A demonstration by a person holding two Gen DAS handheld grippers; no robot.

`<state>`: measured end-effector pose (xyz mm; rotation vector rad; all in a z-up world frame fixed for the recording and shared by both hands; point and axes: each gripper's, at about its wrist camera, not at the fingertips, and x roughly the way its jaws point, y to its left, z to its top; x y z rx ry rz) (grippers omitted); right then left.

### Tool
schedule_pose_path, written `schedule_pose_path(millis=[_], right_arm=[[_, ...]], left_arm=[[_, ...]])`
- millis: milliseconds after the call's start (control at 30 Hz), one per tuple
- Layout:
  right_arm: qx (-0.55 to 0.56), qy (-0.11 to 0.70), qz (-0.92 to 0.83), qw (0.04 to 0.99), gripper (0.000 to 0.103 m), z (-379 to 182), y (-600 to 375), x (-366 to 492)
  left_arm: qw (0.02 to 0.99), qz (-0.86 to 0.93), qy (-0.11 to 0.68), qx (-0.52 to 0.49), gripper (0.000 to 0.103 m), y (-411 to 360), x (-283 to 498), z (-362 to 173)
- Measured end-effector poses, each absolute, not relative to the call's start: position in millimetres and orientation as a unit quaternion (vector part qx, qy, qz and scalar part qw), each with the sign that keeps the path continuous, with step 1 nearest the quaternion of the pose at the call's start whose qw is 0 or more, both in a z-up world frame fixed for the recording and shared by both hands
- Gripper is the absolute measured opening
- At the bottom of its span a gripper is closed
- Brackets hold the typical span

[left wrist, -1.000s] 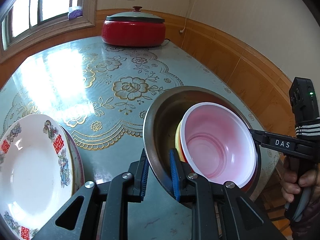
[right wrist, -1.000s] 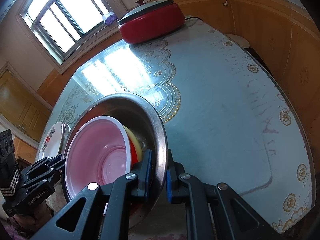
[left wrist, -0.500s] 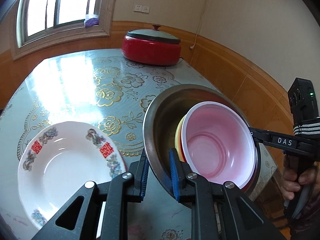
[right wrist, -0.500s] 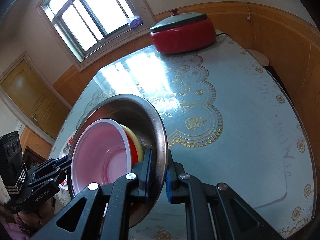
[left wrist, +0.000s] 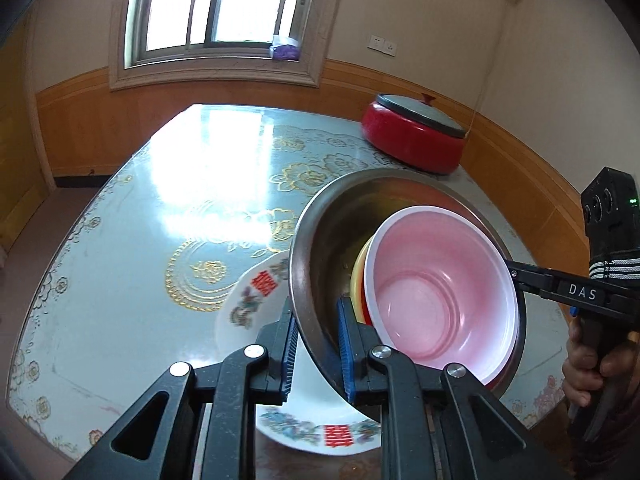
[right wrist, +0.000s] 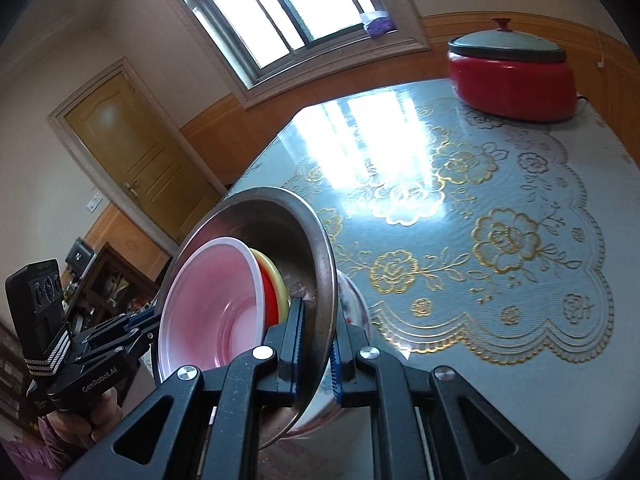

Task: Organize plates and bowls
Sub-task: 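Carry the nested bowls with both tools over the plate stack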

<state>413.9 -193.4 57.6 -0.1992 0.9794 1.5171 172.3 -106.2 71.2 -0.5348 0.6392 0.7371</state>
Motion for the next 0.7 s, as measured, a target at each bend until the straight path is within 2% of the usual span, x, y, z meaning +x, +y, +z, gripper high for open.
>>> schedule_pose_path(millis=[267,700], right_arm=[[-0.092,0.459,0.645,0.605,0.010,31.1,-162.2,378.8],[-0.088,0.509,0.554,0.653,0.010,-8.4,-166.6,385.4]], left_arm=[[0.836,0.333,0.326,-0.289,0.017,-71.7,133.4,42.8],[0.846,0.266,0.373,-0.272,0.019,-53.7,164.5,16.2]])
